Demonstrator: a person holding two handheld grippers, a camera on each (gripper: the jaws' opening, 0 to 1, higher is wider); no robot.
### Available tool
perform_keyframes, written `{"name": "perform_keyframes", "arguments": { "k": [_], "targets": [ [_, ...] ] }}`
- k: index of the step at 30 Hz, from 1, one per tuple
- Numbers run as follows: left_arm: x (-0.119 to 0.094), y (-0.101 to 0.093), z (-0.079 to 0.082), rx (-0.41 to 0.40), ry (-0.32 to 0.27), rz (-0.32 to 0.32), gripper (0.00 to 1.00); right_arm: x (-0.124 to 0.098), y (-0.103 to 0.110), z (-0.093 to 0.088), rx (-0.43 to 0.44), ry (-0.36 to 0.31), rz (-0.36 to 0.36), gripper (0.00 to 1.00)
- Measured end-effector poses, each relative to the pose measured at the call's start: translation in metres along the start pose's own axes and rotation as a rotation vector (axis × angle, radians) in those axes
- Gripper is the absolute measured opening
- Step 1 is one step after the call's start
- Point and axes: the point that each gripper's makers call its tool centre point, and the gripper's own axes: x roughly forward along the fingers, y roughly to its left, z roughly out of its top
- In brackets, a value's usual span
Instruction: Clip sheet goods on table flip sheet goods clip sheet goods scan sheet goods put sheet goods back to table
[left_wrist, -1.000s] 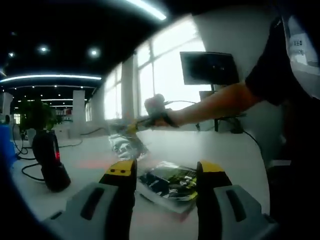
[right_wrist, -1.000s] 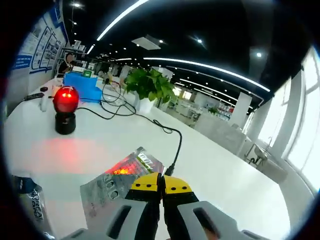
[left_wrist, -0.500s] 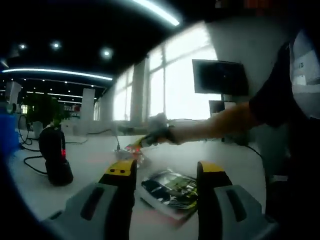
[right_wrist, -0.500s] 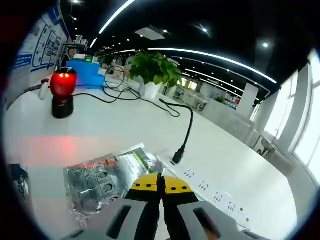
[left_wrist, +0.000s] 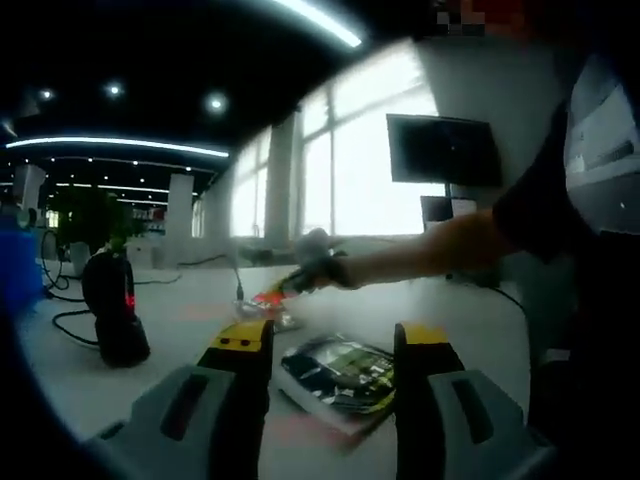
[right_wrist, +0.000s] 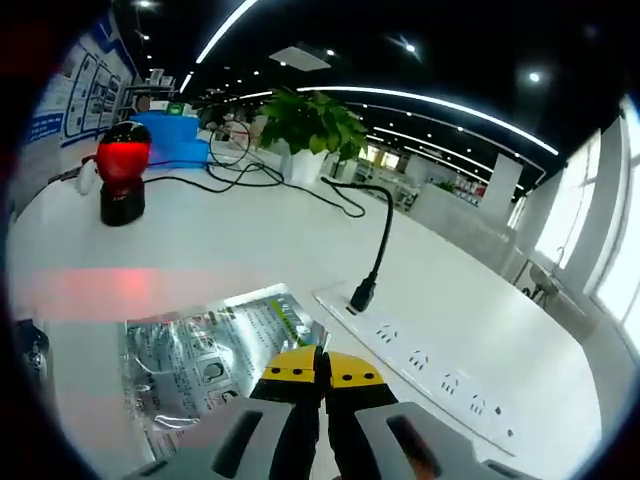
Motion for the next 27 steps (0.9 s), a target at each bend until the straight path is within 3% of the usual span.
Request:
{"name": "perform_keyframes", "arguments": {
  "k": [11, 15, 21, 27],
  "targets": [
    [0.003, 0.0, -0.006, 0.011, 0.03, 0.003, 0.41, 0.009, 0.001, -0.003, -0.01, -0.015, -0.004, 0.0],
    [0.003, 0.001, -0.005, 0.024, 0.025, 0.011, 0.41, 0.011, -0.003, -0.005, 0.034, -0.012, -0.013, 0.0],
    [0.004, 0.002, -0.004, 0.019, 0.02, 0.017, 0.41, 0.01, -0.009, -0.012, 0.017, 0.007, -0.018, 0.11],
    [0.004, 0.001, -0.005, 0.026, 0.023, 0.011, 0.41, -0.004, -0.033, -0.001, 0.102, -0.072, -0.081, 0.16]
  ]
}}
